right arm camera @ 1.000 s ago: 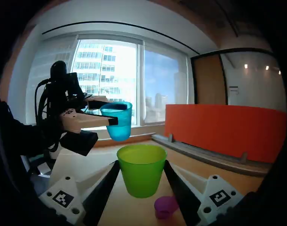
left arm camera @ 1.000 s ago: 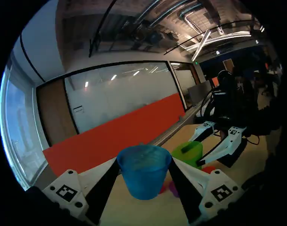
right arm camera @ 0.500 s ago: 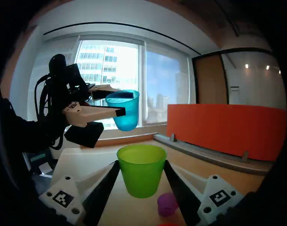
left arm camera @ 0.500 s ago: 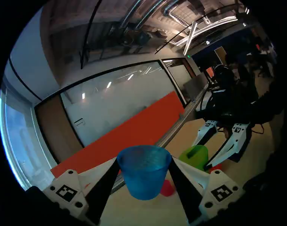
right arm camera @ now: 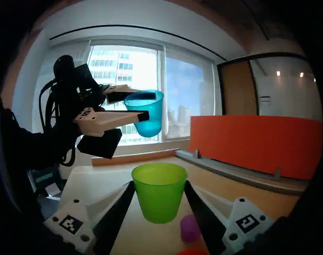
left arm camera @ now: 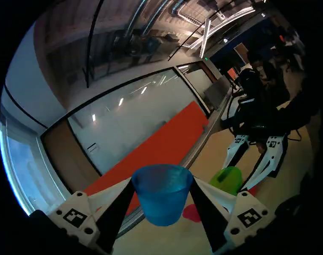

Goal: Pour water

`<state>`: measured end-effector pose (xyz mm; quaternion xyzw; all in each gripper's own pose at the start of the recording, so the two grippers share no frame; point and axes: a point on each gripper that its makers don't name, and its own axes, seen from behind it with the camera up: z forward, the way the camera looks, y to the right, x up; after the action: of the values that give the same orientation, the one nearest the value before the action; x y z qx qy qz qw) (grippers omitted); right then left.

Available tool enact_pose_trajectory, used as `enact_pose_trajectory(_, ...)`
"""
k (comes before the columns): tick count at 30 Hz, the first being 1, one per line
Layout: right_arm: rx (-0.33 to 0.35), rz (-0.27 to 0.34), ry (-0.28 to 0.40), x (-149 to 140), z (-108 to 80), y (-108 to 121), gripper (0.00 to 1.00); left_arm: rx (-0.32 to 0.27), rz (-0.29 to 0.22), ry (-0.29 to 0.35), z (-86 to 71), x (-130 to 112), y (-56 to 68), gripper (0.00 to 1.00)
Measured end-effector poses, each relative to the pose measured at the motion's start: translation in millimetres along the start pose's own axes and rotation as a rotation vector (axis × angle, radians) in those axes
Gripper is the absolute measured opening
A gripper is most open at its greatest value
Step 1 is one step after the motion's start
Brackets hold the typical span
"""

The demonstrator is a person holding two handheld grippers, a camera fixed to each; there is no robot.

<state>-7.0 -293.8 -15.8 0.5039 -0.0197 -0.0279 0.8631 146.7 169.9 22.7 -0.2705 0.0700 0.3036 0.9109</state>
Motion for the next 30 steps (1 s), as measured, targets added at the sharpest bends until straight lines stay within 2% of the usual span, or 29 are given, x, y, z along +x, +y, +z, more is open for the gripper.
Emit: enact_pose_trajectory(30, 0.024, 0.001, 0.012, -3.5, 0.8, -8.9, 0.88, 0.035, 0.223, -0.003, 11.7, 15.1, -2.7, 0.87)
